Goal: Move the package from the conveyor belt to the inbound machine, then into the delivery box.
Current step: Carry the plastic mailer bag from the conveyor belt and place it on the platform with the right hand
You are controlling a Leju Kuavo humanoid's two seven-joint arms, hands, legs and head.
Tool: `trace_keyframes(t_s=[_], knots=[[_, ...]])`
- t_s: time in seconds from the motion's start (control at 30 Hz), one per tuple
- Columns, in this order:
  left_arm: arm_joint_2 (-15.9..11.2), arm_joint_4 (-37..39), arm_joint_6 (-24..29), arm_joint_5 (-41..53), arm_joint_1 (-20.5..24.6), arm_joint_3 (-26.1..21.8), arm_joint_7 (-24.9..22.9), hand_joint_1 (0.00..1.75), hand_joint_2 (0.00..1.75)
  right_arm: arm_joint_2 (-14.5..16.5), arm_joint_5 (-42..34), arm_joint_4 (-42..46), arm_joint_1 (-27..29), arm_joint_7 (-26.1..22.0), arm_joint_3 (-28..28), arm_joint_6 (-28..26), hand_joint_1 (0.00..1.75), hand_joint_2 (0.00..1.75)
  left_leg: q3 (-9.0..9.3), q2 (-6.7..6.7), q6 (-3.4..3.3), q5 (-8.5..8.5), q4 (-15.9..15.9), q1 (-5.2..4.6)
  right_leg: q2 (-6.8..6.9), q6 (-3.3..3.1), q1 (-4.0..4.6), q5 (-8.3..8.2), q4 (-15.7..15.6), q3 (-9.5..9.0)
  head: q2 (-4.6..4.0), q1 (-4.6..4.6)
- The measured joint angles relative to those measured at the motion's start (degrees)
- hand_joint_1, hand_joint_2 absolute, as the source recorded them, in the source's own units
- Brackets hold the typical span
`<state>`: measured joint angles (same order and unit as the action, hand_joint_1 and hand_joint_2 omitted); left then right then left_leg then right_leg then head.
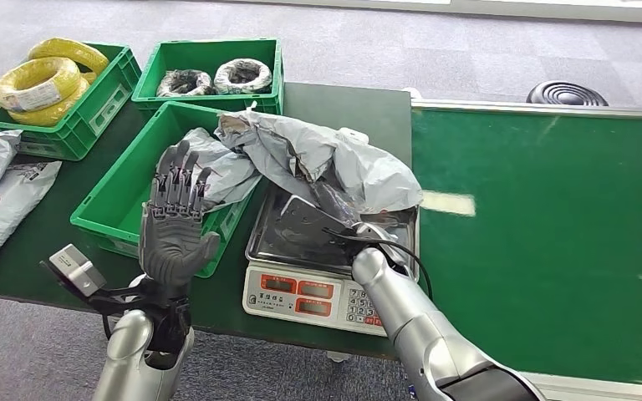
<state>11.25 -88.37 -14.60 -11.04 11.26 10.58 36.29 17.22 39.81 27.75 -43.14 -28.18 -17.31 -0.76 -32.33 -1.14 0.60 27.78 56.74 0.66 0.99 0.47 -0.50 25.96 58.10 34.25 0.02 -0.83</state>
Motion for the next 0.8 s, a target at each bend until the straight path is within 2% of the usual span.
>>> trace_keyframes(t_s=[0.8], knots=[[-0.23, 0.81, 0.00, -0.22, -0.01, 0.04, 0.12, 0.00, 1.75, 0.00, 0.03, -1.03, 0.13, 0.12, 0.00, -0.01, 0.00, 1.75, 0.00, 0.00, 0.00, 0.00, 0.00, 0.00, 0.00, 0.00, 0.00, 0.00, 0.00, 0.00, 0.00, 0.00]])
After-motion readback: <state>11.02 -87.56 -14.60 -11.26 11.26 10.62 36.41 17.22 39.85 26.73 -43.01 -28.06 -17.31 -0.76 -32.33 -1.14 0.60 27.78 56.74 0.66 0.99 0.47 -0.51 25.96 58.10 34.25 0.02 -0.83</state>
